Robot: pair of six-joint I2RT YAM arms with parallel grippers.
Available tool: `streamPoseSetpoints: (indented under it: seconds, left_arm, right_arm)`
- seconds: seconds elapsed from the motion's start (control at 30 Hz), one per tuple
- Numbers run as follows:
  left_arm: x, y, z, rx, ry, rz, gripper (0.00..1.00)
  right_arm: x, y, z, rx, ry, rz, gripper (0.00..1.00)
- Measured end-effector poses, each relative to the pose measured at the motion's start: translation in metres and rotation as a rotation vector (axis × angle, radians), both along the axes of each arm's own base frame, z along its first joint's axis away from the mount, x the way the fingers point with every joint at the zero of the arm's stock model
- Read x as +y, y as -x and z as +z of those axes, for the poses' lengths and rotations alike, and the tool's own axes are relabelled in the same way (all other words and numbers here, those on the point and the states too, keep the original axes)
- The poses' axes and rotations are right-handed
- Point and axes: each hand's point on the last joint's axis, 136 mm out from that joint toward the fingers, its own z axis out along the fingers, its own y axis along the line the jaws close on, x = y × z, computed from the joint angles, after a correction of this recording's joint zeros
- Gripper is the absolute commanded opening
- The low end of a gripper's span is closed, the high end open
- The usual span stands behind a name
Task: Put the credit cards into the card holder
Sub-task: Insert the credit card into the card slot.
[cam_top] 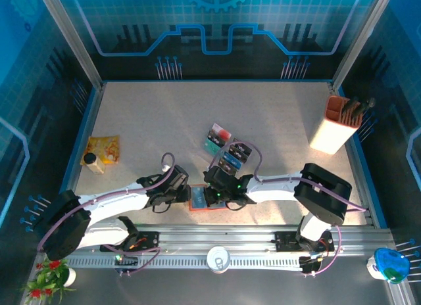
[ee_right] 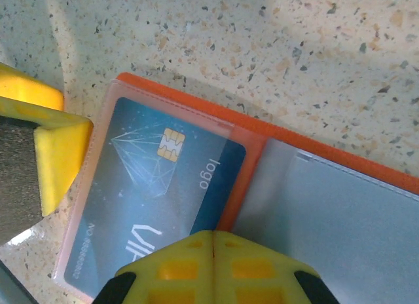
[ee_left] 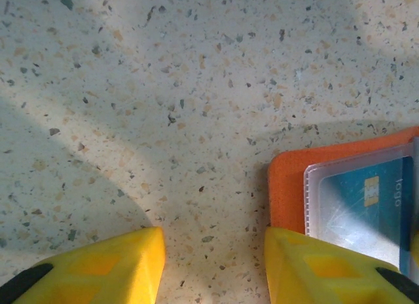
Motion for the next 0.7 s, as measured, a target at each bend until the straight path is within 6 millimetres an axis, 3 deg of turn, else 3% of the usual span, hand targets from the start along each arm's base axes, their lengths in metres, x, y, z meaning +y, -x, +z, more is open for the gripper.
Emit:
streamPoseSetpoints:
  seconds: [0.4,0.57,0.7]
  left_arm:
    - [0.000,0.000,-0.001,0.002,-0.002,0.000,0.47]
    - [-0.001,-0.001,0.002,0.000,0.003,-0.005,0.56]
    - [0.000,-0.003,0.010,-0.012,0.001,-0.006,0.68]
  right_arm:
    - [0.012,-0.002,0.001,0.006,-0.022,0.005,0.00]
    - [0.012,-0.002,0.006,0.003,-0.033,0.007,0.00]
    - [0.006,-0.003,0.032,-0.029,-0.083,-0.002,0.02]
